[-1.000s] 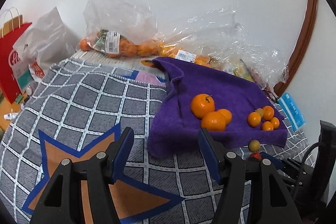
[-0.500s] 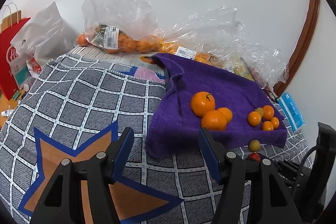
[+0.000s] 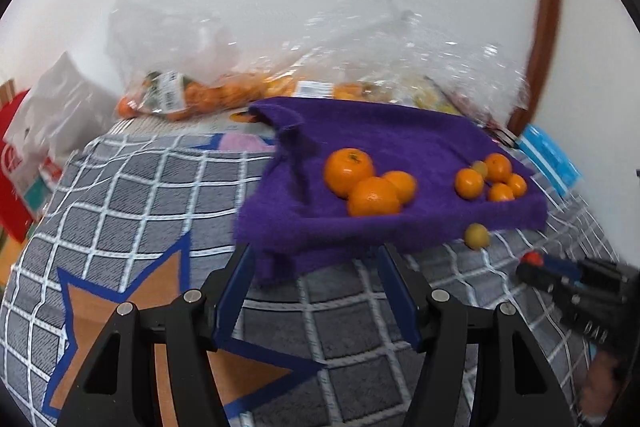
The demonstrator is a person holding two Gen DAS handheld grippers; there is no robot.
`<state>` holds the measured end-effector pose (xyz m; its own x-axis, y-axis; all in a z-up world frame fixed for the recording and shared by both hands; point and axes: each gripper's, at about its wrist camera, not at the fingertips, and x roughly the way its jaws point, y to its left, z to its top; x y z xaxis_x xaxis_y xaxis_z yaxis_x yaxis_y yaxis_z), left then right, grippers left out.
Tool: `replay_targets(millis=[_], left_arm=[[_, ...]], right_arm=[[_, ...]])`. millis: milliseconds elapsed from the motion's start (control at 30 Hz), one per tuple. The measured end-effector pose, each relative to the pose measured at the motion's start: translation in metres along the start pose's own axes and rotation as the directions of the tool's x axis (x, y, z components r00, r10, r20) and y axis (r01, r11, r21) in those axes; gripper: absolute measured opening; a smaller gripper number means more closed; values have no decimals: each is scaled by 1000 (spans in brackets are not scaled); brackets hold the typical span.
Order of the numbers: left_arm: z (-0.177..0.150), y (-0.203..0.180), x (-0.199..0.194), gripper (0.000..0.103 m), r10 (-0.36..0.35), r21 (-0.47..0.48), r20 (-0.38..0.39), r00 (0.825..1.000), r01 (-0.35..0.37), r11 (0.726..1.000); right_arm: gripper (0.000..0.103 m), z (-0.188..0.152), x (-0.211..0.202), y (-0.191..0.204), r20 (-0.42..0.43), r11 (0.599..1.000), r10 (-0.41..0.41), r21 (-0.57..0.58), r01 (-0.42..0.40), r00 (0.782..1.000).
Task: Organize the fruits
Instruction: 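Grasp the small greenish fruit on the bedspread with the left tool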
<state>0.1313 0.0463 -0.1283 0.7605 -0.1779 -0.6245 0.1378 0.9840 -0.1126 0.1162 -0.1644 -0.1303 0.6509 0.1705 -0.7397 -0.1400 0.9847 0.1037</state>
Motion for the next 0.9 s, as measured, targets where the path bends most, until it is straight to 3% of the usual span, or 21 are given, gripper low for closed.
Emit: replay_targets(millis=[233, 400, 900], left_arm=[[-13, -35, -6, 61, 30, 90, -57, 998, -25, 996], [-14, -65, -15, 61, 54, 150, -32, 998, -49, 987], [-2, -104, 17, 60, -25, 53, -138, 990, 33, 998]], right_arm=[[24, -15, -36, -37, 49, 998, -50, 40, 48, 998], [24, -23, -53, -53, 75, 996, -72, 53, 68, 995], [24, -51, -70, -85, 75, 992, -89, 92, 82, 993]])
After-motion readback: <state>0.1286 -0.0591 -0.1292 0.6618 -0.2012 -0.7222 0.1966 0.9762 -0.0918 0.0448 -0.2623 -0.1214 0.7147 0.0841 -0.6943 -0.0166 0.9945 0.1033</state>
